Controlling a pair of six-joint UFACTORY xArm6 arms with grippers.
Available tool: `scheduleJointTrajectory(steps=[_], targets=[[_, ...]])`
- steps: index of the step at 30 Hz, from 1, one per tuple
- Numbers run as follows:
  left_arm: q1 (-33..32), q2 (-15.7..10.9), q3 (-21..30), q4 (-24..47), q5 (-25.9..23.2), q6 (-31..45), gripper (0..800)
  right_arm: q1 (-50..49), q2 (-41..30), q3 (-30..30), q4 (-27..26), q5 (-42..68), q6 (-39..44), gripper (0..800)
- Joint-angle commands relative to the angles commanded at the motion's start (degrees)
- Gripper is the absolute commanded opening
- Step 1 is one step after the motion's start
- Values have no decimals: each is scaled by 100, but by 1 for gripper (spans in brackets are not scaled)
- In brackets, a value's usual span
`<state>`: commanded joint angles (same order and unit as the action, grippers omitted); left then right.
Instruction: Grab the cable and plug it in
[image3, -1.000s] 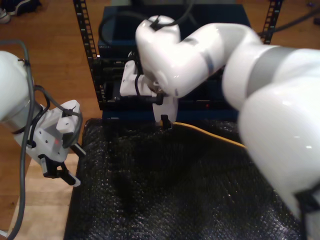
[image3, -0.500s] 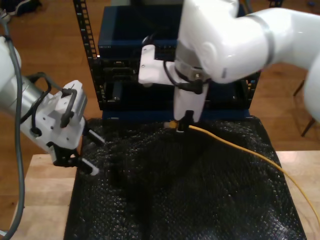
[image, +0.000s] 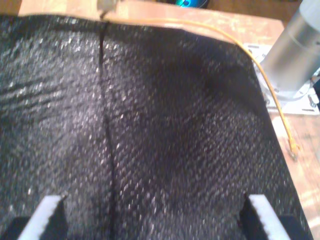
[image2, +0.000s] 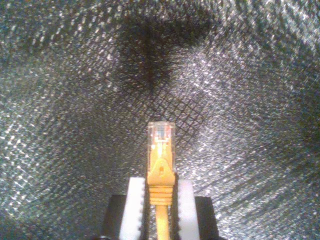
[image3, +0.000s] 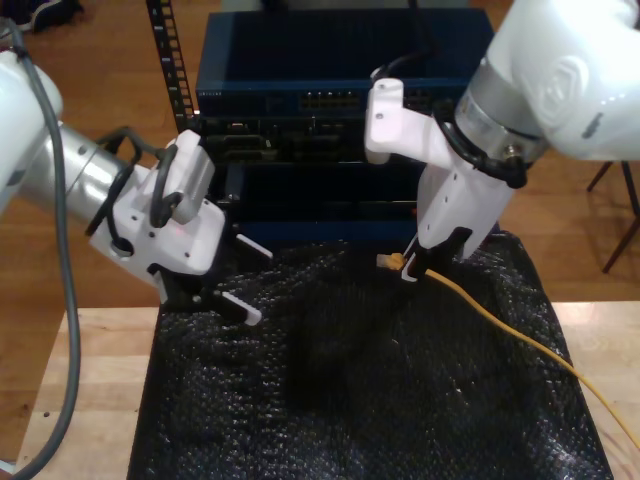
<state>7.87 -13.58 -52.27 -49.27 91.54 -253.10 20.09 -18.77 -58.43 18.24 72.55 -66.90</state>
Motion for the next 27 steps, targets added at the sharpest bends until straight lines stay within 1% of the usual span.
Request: scheduleJointTrajectory(steps=[7, 12, 18, 21, 27], targets=[[-70, -35, -18, -378, 44, 0, 800, 0, -220, 132, 220, 105, -105, 6], [-246, -53, -185, -545, 132, -44, 800, 0, -246, 105, 273, 211, -114, 6], [-273, -105, -202, -1055, 237, -44, 800, -53, -352, 97, 501, 229, -123, 6], [-334, -97, -202, -1143, 237, -44, 800, -97, -387, 79, 580, 281, -123, 6], [-668, -105, -211, -1178, 220, -44, 799, -132, -387, -26, 791, 352, -132, 6]])
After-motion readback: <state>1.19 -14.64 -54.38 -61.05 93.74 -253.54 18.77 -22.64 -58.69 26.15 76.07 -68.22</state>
